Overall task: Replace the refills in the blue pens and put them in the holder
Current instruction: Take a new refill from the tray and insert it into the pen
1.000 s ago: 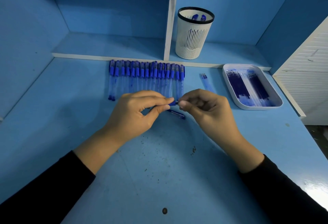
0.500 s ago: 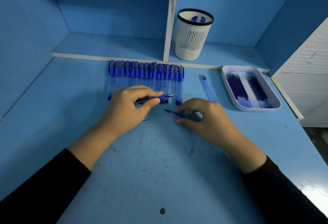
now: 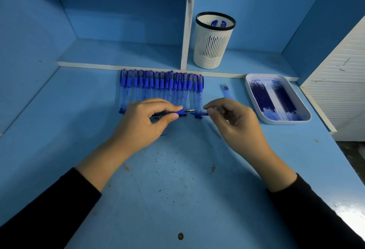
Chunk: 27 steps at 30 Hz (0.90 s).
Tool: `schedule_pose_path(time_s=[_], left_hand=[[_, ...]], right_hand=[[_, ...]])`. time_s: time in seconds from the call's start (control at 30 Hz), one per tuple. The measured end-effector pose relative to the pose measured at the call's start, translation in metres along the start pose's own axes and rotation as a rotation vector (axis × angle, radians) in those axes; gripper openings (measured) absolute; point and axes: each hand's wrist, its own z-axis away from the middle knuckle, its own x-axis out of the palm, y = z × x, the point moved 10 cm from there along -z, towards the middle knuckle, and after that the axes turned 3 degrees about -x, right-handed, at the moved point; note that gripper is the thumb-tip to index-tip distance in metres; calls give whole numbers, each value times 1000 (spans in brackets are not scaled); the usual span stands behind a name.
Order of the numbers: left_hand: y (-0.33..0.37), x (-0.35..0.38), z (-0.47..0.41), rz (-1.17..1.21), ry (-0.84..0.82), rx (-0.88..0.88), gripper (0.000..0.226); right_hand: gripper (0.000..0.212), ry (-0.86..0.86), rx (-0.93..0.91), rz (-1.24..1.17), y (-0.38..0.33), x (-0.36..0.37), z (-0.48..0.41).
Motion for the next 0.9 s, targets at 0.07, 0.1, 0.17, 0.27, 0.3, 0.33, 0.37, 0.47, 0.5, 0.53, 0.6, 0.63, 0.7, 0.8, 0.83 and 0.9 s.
schedule_pose_path(time_s=[0.07, 0.1, 0.17, 0.27, 0.3, 0.33, 0.37, 0.47, 0.5, 0.53, 0.6, 0.63, 0.7, 0.8, 0.83, 0.9], left_hand=[[4, 3, 1, 5, -13, 22, 18], [6, 4, 2, 11, -20, 31, 18], [9, 8, 3, 28, -24, 43, 17], [12, 11, 5, 51, 0, 61, 16], [13, 11, 5, 56, 9, 69, 16], [14, 11, 5, 59, 18, 79, 16], [15, 10, 5, 61, 25, 86, 16], [16, 11, 4, 52, 36, 87, 15], [16, 12, 5, 47, 38, 86, 15], [15, 13, 4, 44, 35, 85, 15], [14, 13, 3, 38, 31, 81, 15], [14, 11, 2, 36, 34, 77, 15], [12, 8, -1, 54, 46, 56, 16], [11, 5, -5, 122, 82, 0, 18], [11, 5, -5, 146, 95, -20, 19], [10, 5, -5, 183, 111, -48, 22]], right_hand=[[15, 4, -24, 16, -2, 1, 0], [15, -3, -36, 23, -3, 3, 1], [14, -22, -54, 27, -4, 8, 2], [15, -28, -48, 3, -5, 13, 4], [15, -25, -41, -11, -4, 14, 4], [15, -19, -39, -20, -3, 14, 4], [15, -13, -39, -24, -3, 13, 4], [14, 0, -31, -30, 1, 13, 3], [14, 4, -30, -28, 1, 13, 3], [13, 8, -32, -22, 2, 13, 3], [11, 24, -25, -24, 3, 14, 4], [12, 36, -17, -40, 3, 14, 5], [11, 69, -6, -89, 0, 14, 6], [11, 122, 4, -245, -7, 13, 4], [16, 139, 2, -300, -10, 11, 4], [21, 175, -2, -372, -13, 8, 3]])
